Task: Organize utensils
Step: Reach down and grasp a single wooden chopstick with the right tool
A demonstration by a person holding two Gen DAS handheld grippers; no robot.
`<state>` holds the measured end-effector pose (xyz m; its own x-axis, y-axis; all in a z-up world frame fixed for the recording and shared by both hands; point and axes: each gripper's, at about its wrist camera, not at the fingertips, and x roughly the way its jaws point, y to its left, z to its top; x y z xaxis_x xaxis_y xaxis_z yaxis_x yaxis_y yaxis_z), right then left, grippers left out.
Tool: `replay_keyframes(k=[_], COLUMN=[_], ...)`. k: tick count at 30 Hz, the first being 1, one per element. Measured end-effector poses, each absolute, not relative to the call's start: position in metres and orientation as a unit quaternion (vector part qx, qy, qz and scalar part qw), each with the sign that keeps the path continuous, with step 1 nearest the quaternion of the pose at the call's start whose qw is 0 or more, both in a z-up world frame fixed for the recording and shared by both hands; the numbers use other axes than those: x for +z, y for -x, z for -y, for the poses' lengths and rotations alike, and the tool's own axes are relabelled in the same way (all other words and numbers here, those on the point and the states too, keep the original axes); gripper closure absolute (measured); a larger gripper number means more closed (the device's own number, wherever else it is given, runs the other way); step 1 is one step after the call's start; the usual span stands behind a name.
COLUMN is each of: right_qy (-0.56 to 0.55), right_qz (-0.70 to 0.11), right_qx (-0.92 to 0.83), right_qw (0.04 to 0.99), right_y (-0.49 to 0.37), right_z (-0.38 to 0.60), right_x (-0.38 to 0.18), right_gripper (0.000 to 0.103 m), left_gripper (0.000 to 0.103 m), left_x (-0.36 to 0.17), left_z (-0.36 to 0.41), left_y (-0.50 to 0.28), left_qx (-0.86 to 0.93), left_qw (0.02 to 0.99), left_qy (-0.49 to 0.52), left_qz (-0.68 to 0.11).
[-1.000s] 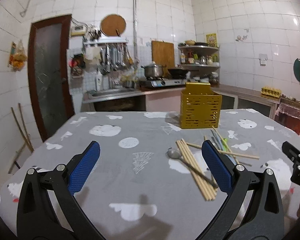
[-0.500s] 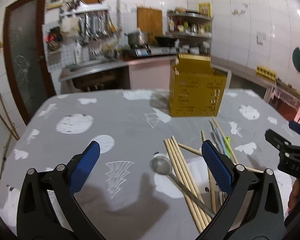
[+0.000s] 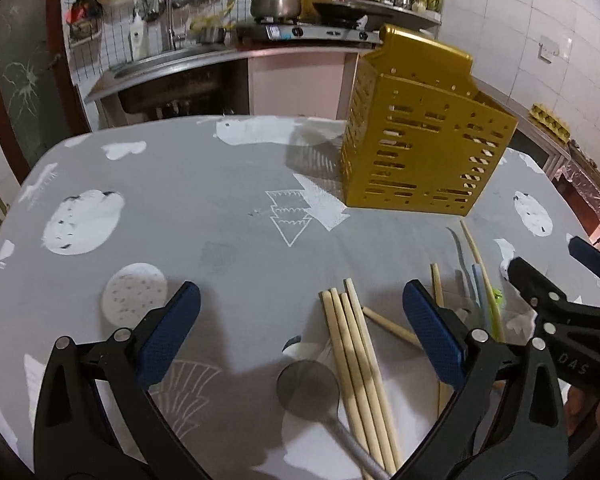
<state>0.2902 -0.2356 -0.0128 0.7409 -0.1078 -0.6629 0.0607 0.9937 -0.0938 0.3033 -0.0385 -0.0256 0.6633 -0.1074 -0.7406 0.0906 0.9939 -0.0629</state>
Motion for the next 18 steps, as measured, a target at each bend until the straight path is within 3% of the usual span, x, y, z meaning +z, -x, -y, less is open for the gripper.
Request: replay_keyframes(k=[4, 6, 11, 13, 15, 18], right_qy=[0.033, 0.03, 0.023, 0.016, 0.012, -0.006], right_qz=[-0.381, -0.392, -0.415, -0.425, -0.433, -0.446], right_qx=[-0.044, -0.043, -0.039, -0.038, -0.038, -0.028], right_qw=[0.923, 0.918, 0.908, 0.904, 0.9, 0.895], right_y=[-0.31, -0.317, -0.333, -0.338, -0.341, -0.345], right_z=[0.232, 0.231, 0.231, 0.231, 0.233, 0.235], right_x=[-0.023, -0.028, -0.04, -0.046, -0.053, -0.062], right_gripper=[0.019, 0.022, 0.043, 0.046, 0.057, 0.065], left_gripper=[0.015, 0.016, 0.02, 0.021, 0.025, 0.028], left_x=[-0.033, -0.036, -0.042, -0.045, -0.049, -0.052], left_z=[0.038, 0.035, 0.032, 0.03, 0.028, 0.027], left_y=[-0.313, -0.315, -0.32, -0.322, -0.325, -0.327], left_qx=[-0.057, -0.06, -0.063, -0.062, -0.06, -0.066], left_qw=[0.906, 0.903, 0.901, 0.898, 0.893, 0.888], left_qy=[0.012, 0.018, 0.022, 0.027, 0.033, 0.036], left_qz=[-0.42, -0.424, -0.429, -0.435, -0.444, -0.453])
